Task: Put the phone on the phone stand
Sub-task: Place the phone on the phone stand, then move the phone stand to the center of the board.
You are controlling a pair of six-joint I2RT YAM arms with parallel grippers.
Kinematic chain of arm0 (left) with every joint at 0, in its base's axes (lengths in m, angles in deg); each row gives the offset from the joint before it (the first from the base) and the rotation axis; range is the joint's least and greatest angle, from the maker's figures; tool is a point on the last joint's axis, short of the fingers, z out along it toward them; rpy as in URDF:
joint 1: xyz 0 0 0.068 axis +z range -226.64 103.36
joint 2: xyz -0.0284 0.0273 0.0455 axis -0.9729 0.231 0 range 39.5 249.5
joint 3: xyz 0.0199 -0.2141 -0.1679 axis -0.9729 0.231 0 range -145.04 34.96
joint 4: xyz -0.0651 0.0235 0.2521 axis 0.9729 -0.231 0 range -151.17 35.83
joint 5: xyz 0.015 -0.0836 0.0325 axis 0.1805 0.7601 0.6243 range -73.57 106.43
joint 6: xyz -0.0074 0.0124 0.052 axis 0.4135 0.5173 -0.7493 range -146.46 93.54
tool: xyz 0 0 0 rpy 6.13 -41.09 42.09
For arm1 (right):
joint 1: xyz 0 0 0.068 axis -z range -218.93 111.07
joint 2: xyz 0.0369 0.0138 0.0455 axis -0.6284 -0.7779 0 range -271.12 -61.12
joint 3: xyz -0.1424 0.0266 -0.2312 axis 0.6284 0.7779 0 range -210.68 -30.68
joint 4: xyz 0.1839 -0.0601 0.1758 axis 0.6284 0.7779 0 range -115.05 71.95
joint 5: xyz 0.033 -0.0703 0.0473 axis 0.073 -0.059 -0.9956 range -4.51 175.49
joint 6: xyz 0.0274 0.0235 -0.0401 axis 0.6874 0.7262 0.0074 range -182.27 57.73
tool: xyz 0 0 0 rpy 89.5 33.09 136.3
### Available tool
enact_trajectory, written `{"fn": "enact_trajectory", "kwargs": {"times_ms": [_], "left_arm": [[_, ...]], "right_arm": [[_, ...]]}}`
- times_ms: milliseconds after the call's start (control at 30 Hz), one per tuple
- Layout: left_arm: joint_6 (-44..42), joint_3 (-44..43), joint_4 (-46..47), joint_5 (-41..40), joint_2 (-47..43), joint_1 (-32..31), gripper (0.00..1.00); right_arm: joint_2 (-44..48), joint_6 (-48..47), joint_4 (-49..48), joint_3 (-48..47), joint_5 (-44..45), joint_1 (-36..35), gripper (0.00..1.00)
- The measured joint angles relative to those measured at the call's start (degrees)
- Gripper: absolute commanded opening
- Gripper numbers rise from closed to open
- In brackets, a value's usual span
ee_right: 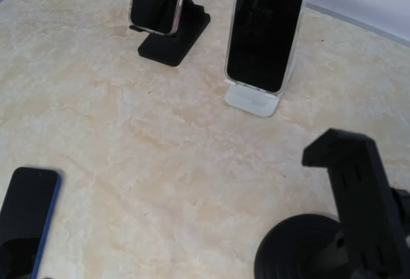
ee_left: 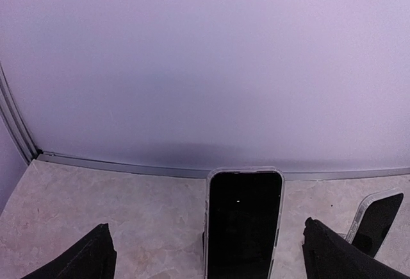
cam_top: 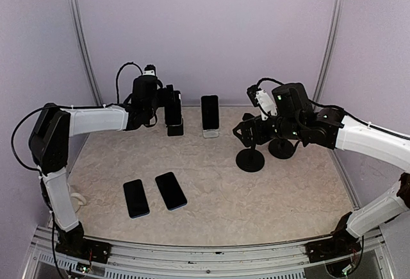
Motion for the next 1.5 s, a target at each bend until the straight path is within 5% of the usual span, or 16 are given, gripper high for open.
{"fn": "enact_trajectory", "kwargs": {"times_ms": [767, 1500], "left_arm": [[4.50, 10.32, -6.86, 2.54, -8.79, -6.12, 0.99], [11.72, 19.30, -6.58, 4.39, -11.41, -13.11, 0.99]], "right_arm": [[0.00, 6.10, 0.74, 0.00, 9.94, 1.86, 0.99], [0.17, 9.73, -2.47, 2.75, -0.09, 8.94, 0.77]]}}
